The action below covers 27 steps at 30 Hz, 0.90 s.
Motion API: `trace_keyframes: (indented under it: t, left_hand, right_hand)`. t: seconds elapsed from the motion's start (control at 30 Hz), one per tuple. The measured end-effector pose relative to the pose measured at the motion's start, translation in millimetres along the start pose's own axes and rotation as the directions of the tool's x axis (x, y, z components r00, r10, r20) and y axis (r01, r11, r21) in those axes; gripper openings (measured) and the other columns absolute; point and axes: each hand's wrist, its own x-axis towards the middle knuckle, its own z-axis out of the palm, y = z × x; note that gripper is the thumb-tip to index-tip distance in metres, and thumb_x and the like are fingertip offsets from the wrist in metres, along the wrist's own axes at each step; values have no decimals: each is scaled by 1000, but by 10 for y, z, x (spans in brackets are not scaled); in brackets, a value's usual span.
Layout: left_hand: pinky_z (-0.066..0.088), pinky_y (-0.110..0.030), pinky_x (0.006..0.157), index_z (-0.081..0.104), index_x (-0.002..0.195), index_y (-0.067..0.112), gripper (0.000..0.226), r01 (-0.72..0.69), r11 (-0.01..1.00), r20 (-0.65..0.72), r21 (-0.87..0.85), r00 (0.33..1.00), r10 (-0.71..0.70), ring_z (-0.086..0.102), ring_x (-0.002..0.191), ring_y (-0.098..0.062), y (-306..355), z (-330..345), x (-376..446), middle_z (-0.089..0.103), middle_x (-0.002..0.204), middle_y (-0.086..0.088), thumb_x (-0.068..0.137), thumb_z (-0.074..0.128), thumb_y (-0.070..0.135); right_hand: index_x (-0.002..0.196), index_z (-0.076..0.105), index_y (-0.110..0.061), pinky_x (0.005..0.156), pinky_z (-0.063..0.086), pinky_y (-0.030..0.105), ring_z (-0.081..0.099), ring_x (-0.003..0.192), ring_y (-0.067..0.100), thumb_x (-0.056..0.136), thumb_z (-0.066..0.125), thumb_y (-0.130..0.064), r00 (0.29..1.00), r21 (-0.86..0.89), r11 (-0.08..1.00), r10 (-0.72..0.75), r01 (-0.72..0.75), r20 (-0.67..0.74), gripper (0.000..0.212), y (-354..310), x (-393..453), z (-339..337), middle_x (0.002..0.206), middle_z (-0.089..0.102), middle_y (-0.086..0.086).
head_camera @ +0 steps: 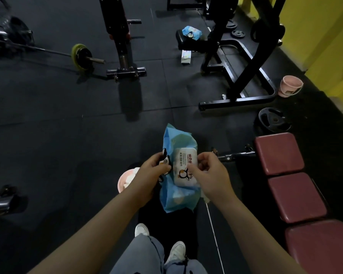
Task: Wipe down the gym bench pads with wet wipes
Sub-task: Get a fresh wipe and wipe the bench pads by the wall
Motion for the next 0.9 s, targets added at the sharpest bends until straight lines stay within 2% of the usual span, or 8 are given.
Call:
trace_keyframes:
  t: [0.17,0.37,0.5,0.57,0.63,0.73,0.8,0.9]
  left_hand:
    - [60,-43,79,62,119,13,34,-22,993,-56,115,998,28,72,98,-32,-43,37,22,75,107,-12,87,70,4]
    - [61,-37,74,64,113,15,35,-54,982,-103,182,992,74,74,94,-26,-73,53,64,76,102,-7,83,74,-1]
    - [61,-37,73,65,110,18,34,-50,983,-131,178,989,74,74,92,-25,-136,20,118,76,102,-6,82,74,0]
    - [60,-33,74,62,113,22,35,-4,972,-154,236,987,41,73,95,-20,-153,-4,177,73,112,-7,85,73,5]
    - [54,-22,75,53,127,25,46,57,895,-193,443,981,33,66,104,-13,-165,-63,241,62,131,-1,87,72,14]
    - [41,-32,103,29,153,22,79,117,680,-246,724,964,97,43,136,-21,-217,-222,322,39,153,-2,87,72,27]
    - [36,-30,106,31,151,30,74,83,634,-195,769,975,108,38,139,-17,-242,-266,318,37,154,3,88,70,31]
    - [43,-22,98,50,127,45,45,-2,721,-13,692,1000,15,49,131,-8,-262,-209,281,54,135,19,91,68,26]
  right_hand:
    - [92,59,-24,56,54,18,66,70,-1,81,77,-25,998,78,995,57,-59,30,21,44,9,12,83,66,-4]
    - [87,58,-25,63,58,26,66,73,7,81,76,-27,998,20,998,54,-55,34,19,81,-28,16,82,67,-3]
    - [89,57,-30,59,53,17,64,74,0,82,75,-31,998,10,999,51,-52,42,19,148,-32,16,84,66,-7]
    - [97,55,-32,59,48,15,61,77,0,82,72,-32,996,-34,996,81,-80,28,22,199,-11,16,89,62,-9]
    - [102,53,-34,65,50,22,60,85,6,83,70,-27,990,-19,990,137,-137,36,27,254,8,1,95,60,-8]
    - [100,54,-37,65,46,21,60,89,10,84,62,-17,977,82,976,194,-201,82,27,286,-5,-42,97,60,-9]
    - [99,56,-38,64,45,16,61,88,5,87,59,-14,975,127,968,210,-218,78,27,274,-13,-76,97,61,-12]
    - [97,60,-38,64,46,14,62,87,3,87,61,-11,975,170,960,218,-223,49,28,218,-17,-117,97,63,-12]
